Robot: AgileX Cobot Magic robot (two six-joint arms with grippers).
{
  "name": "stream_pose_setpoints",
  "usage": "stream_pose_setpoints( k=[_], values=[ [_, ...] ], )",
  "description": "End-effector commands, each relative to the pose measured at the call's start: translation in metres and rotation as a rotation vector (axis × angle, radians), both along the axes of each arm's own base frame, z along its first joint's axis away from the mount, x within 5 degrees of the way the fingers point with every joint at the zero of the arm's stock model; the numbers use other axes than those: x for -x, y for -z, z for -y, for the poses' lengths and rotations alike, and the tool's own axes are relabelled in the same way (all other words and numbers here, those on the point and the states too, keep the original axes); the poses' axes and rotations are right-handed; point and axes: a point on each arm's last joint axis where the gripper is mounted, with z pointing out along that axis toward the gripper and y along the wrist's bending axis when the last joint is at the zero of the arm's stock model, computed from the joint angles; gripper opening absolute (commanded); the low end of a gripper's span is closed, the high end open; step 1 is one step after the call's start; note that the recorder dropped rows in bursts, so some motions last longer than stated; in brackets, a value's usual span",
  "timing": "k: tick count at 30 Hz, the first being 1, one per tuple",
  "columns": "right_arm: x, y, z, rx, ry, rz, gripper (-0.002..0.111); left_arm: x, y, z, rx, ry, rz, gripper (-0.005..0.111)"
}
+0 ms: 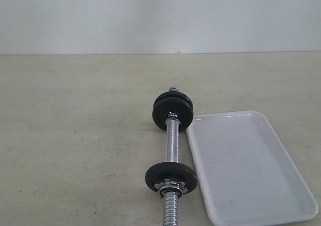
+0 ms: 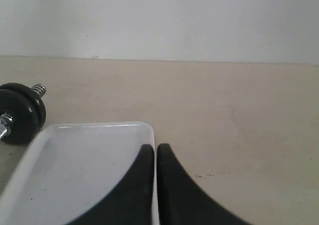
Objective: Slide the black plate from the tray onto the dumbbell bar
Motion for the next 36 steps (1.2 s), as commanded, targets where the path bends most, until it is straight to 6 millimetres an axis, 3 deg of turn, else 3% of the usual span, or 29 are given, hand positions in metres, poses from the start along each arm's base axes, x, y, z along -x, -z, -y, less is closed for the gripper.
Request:
stream_pose_setpoints(
  k=[1, 7, 36],
  values=[
    [-0.0001, 0.0013, 0.0000, -0.018, 0.005, 0.004, 0.000, 0.0002, 0.0009, -0.0005, 0.013, -0.002, -0.005, 0.004],
    [0.0012, 0.0075, 0.0001, 0.014, 0.000, -0.064, 0.000, 0.0002, 0.0009, -0.0005, 0.013, -0.002, -0.005, 0.004],
    [0.0012, 0.0076, 0.0001, 0.039, -0.006, -0.062, 0.000, 0.0002, 0.0009, -0.0005, 0.013, -0.002, -0.005, 0.004]
  ],
)
